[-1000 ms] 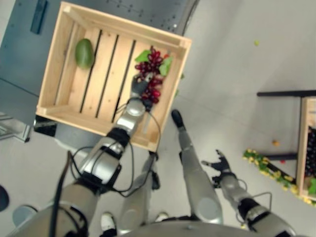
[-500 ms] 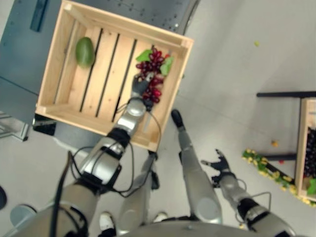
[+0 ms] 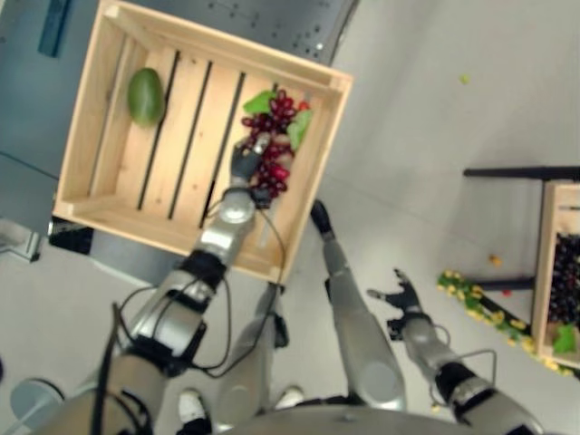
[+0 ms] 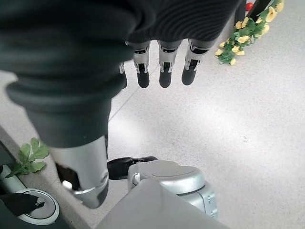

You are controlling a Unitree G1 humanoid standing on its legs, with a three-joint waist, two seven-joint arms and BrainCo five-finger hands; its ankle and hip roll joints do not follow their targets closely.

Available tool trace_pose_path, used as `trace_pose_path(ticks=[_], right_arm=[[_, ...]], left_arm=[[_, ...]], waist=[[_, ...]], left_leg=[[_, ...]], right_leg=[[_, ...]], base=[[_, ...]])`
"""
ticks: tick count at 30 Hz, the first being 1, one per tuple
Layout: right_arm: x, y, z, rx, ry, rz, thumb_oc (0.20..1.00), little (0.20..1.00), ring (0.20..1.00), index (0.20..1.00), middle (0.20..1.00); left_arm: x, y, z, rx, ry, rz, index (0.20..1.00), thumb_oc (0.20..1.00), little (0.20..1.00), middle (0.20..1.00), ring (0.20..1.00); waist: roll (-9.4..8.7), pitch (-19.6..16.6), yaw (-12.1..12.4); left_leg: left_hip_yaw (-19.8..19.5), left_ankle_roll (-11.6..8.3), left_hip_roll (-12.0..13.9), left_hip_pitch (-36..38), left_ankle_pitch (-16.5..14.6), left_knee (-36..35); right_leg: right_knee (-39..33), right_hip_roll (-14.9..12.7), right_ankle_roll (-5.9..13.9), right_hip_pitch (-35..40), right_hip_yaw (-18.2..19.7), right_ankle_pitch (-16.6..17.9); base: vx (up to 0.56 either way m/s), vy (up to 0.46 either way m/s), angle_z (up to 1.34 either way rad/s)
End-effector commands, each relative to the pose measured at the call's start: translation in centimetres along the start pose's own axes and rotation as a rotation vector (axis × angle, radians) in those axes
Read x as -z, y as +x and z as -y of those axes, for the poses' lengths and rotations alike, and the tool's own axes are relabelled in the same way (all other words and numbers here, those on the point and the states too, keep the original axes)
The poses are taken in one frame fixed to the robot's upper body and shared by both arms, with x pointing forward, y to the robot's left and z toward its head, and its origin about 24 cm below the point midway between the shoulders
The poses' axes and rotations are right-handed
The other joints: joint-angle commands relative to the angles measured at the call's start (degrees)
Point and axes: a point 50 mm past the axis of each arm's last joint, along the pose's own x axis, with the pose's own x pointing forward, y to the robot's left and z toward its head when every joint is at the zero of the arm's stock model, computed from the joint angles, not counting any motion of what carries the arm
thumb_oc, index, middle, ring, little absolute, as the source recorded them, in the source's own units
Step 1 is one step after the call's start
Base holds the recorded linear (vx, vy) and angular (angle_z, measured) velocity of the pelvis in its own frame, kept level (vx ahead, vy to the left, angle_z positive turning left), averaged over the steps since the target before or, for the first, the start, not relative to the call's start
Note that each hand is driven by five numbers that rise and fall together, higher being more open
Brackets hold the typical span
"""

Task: Pick up the fruits from the basket on one side to the basket on the other side

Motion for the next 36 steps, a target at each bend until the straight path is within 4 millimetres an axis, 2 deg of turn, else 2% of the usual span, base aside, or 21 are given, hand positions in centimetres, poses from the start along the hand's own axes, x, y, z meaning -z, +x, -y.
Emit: trace_pose_path(ticks=[1,6,13,25,29,30,31,33,34,35,36], right_arm=[[2.0,-0.7,1.8,0.042,-0.011,-0.038,1.000,1.000,1.000,1.000,1.000],[2.3,-0.8,2.3,0.043,-0.013,-0.051,1.000,1.000,1.000,1.000,1.000],[2.3,-0.7,2.3,0.030,-0.014,-0.052,1.000,1.000,1.000,1.000,1.000],[1.1,-0.4,2.3,-0.002,-0.029,0.005,1.000,1.000,1.000,1.000,1.000],[-1.4,-0.2,2.4,-0.041,-0.085,0.129,1.000,1.000,1.000,1.000,1.000],[-2.8,-0.2,2.5,-0.054,-0.111,0.192,1.000,1.000,1.000,1.000,1.000],[-2.7,-0.2,2.5,-0.055,-0.111,0.192,1.000,1.000,1.000,1.000,1.000],[-4.4,-0.3,2.6,-0.074,-0.136,0.276,1.000,1.000,1.000,1.000,1.000],[-4.4,-0.3,2.6,-0.075,-0.136,0.275,1.000,1.000,1.000,1.000,1.000],[-6.2,-0.6,2.6,-0.095,-0.143,0.357,1.000,1.000,1.000,1.000,1.000],[-6.1,-0.6,2.6,-0.095,-0.143,0.357,1.000,1.000,1.000,1.000,1.000]], left_arm=[[0.3,-1.7,2.0,0.129,-0.133,0.016,0.200,0.200,0.200,0.200,0.200],[0.0,-3.1,0.4,0.144,-0.167,0.053,0.200,0.200,0.200,0.200,0.200],[-0.6,-4.8,-0.7,0.175,-0.208,0.090,0.200,0.200,0.200,0.200,0.200],[-1.6,-7.1,-2.9,0.224,-0.216,0.142,0.200,0.200,0.200,0.200,0.200],[-1.7,-7.8,-3.8,0.248,-0.209,0.142,0.200,0.200,0.200,0.200,0.200],[-1.8,-8.0,-3.9,0.261,-0.201,0.145,0.200,0.200,0.200,0.200,0.200],[-1.8,-8.0,-3.9,0.261,-0.201,0.144,0.200,0.200,0.200,0.200,0.200],[-1.9,-8.1,-4.1,0.267,-0.195,0.144,0.200,0.200,0.200,0.200,0.200],[-1.8,-8.1,-4.1,0.267,-0.195,0.144,0.200,0.200,0.200,0.200,0.200],[-1.8,-8.2,-4.2,0.270,-0.194,0.141,0.200,0.200,0.200,0.200,0.200],[-1.8,-8.2,-4.2,0.270,-0.194,0.141,0.200,0.200,0.200,0.200,0.200]], waist=[[2.28,1.14,1.27],[2.30,1.14,2.21],[2.25,1.14,3.30],[2.49,1.13,5.02],[2.63,0.19,5.72],[2.67,-0.35,6.02],[2.68,-0.33,5.99],[2.65,-0.99,6.25],[2.67,-0.98,6.23],[2.60,-1.84,6.50],[2.62,-1.82,6.47]], left_leg=[[-4.74,-1.31,0.51,-5.18,3.56,0.16],[-5.53,-1.24,0.46,-5.11,3.67,0.15],[-6.47,-1.26,0.41,-4.60,3.73,0.13],[-8.21,-1.04,0.15,-2.20,3.53,0.15],[-9.03,-0.84,0.08,-0.83,3.20,0.09],[-9.30,-0.78,0.04,-0.40,3.15,0.07],[-9.32,-0.77,0.04,-0.36,3.14,0.07],[-9.63,-0.71,-0.05,0.23,3.10,0.03],[-9.64,-0.71,-0.05,0.26,3.09,0.03],[-9.99,-0.62,-0.09,0.84,3.04,0.01],[-10.01,-0.62,-0.09,0.89,3.03,0.01]], right_leg=[[1.53,4.62,2.47,2.99,-5.86,-7.15],[1.49,4.30,2.44,3.29,-6.76,-7.20],[1.51,3.72,2.36,4.11,-7.87,-7.45],[1.57,2.92,2.21,6.98,-9.27,-8.07],[1.57,2.52,2.16,8.63,-9.92,-8.59],[1.52,2.34,2.19,9.23,-10.21,-8.79],[1.52,2.34,2.19,9.27,-10.23,-8.80],[1.50,2.22,2.16,9.97,-10.38,-8.99],[1.50,2.22,2.16,10.00,-10.40,-9.00],[1.46,2.11,2.15,10.81,-10.68,-9.27],[1.46,2.11,2.15,10.87,-10.71,-9.29]], base=[[0.00,0.000,0.00],[0.00,-0.001,0.01],[-0.01,0.001,0.11],[0.00,0.010,0.08],[0.01,0.017,0.13],[0.01,0.017,0.07],[0.00,0.015,0.13],[0.01,0.008,0.16],[0.01,0.012,0.13],[0.01,0.004,0.12],[0.03,0.010,0.11]])
